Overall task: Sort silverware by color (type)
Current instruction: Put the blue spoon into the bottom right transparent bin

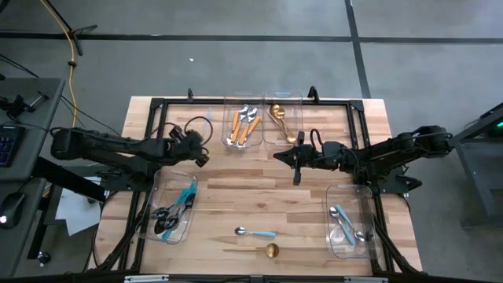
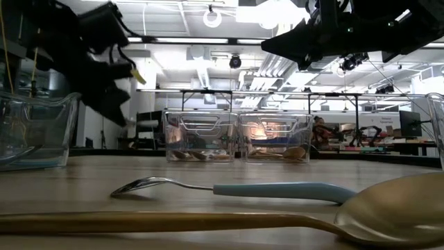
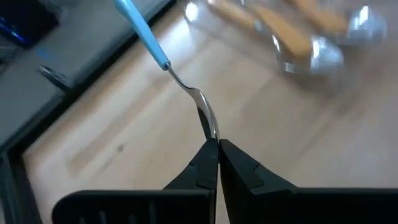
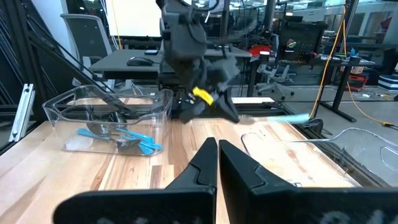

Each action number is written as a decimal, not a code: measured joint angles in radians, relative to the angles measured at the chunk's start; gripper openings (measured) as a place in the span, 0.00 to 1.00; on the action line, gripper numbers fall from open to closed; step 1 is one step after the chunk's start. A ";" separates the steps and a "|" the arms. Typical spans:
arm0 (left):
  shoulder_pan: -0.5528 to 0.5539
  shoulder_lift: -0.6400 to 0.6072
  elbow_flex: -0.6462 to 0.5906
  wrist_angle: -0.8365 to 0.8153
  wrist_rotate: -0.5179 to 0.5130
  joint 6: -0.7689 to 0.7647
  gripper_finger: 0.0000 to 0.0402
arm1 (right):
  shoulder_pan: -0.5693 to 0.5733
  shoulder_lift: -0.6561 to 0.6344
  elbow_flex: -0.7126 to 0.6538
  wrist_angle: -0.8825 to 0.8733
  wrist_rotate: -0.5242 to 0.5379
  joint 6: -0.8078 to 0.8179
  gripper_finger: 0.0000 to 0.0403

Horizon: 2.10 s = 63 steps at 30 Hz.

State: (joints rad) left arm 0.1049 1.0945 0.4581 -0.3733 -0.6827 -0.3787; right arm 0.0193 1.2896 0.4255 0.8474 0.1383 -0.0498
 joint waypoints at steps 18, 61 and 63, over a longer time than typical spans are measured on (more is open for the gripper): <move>-0.283 -0.090 0.001 0.767 0.064 0.425 0.00 | -0.026 0.000 0.000 0.017 -0.096 0.053 0.00; -0.292 0.271 0.002 1.348 0.438 0.487 0.00 | -0.005 0.392 0.199 0.588 -0.200 0.208 0.63; -0.297 0.271 0.002 1.347 0.438 0.486 0.00 | -0.006 0.392 0.199 0.593 -0.175 0.207 0.63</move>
State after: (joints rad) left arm -0.1916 1.3655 0.4599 0.9741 -0.2443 0.1078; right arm 0.0135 1.6817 0.6243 1.4402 -0.0372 0.1576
